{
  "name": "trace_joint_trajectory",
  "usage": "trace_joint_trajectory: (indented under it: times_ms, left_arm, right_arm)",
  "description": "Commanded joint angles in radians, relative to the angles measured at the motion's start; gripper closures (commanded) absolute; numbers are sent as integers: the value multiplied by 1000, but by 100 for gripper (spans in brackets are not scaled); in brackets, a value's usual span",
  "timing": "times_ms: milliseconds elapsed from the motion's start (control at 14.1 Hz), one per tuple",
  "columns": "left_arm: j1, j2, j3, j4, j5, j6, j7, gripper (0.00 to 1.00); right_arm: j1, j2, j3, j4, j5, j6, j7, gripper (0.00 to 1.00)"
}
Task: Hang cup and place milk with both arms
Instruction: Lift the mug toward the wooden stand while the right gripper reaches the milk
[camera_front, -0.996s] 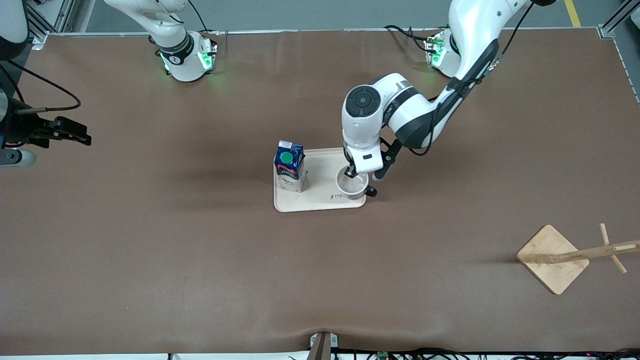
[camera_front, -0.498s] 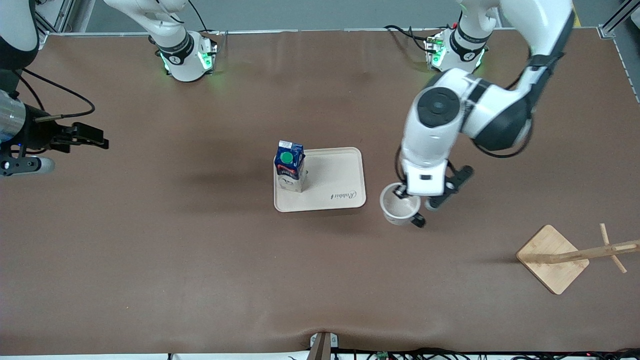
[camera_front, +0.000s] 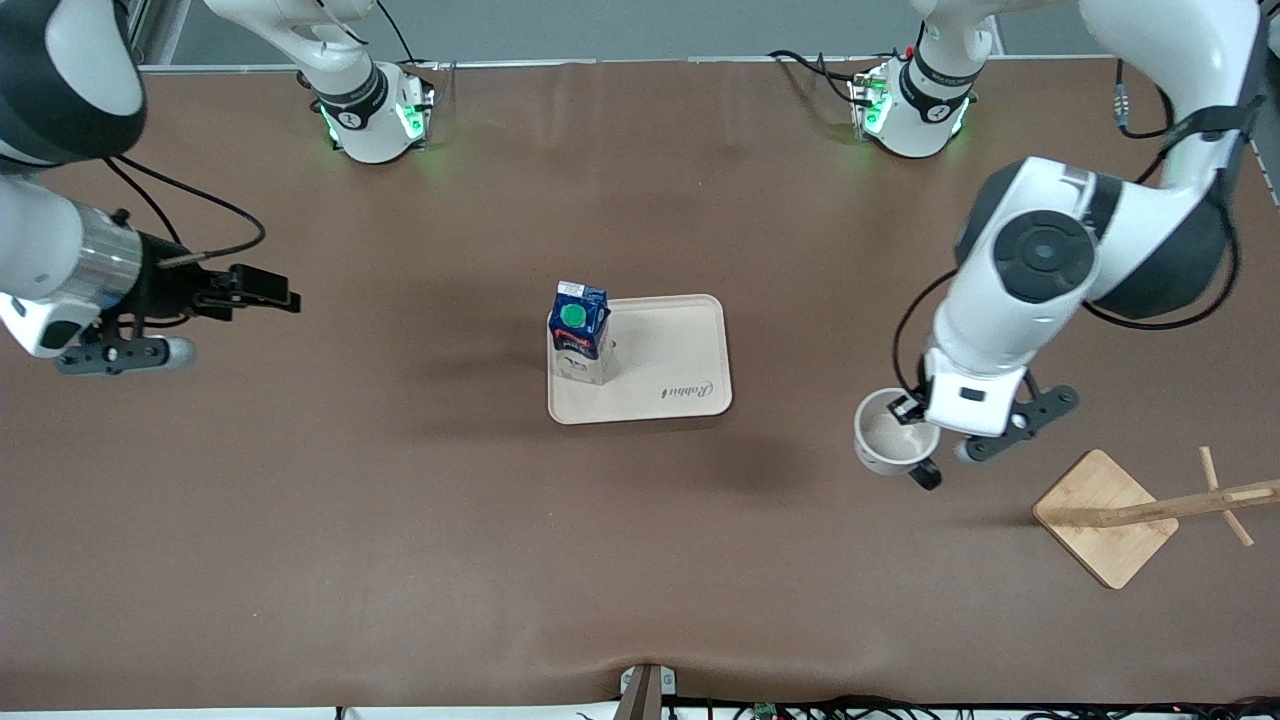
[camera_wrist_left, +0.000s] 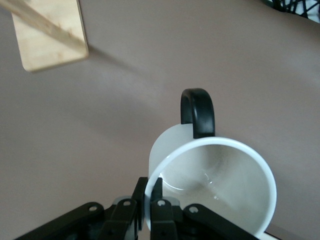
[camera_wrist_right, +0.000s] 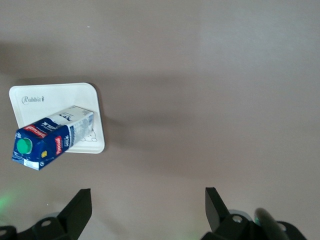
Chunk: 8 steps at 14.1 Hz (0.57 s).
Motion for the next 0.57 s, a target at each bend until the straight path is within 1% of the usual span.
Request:
trace_joint_trajectory:
  times_ms: [0, 285, 498]
  left_arm:
    - [75, -5, -7, 54, 0, -60, 206, 100]
    - [190, -62, -8, 59, -2, -79, 580, 100]
    - [267, -91, -11, 57, -5, -85, 769, 100]
  right_arm:
    - [69, 41, 1, 24, 18, 33, 118, 0]
    - [179, 82, 1, 22, 15, 67, 334, 0]
    - [253, 105, 1, 18, 12, 103, 422, 0]
